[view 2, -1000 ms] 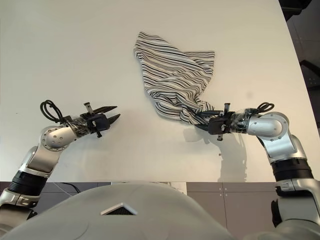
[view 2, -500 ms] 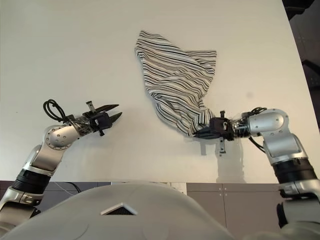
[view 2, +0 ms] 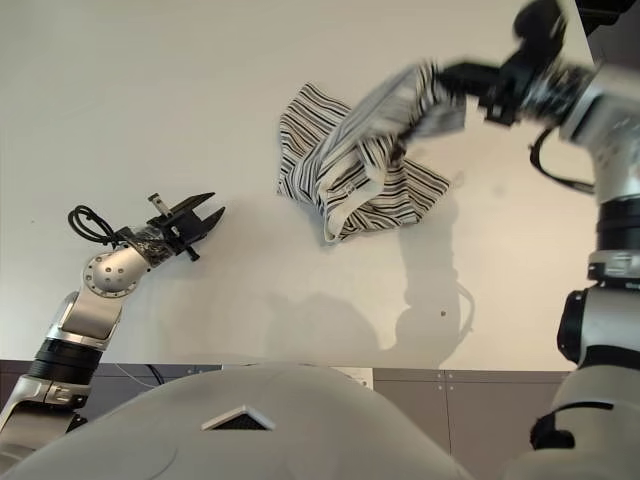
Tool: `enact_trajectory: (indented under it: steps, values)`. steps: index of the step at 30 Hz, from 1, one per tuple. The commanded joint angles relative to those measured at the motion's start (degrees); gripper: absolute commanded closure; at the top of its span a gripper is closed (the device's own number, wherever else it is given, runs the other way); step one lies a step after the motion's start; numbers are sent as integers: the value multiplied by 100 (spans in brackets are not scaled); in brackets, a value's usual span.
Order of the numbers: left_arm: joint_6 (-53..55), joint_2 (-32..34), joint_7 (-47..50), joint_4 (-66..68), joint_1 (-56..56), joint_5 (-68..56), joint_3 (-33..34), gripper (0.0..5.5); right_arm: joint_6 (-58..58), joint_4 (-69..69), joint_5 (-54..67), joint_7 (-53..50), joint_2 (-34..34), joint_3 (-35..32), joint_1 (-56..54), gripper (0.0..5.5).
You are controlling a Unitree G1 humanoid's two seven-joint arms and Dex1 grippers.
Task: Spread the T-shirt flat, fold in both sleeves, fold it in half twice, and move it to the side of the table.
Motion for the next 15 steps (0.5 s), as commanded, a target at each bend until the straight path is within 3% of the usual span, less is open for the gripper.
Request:
enact_trajectory:
  steps: [1,6,15]
  values:
    - [122,50,-195,-256,-96,-69,26,418,-1693,616,-1544,679,-292,751,735,535]
    - [284,44,-351,-563,-111,-88,1,418,-2598,668,-1841,1285,-345,411,834,535]
    - [325,58,-394,-641,24,24,-57,418,-3919,-479,-2139,930,-468,-471,1219,517]
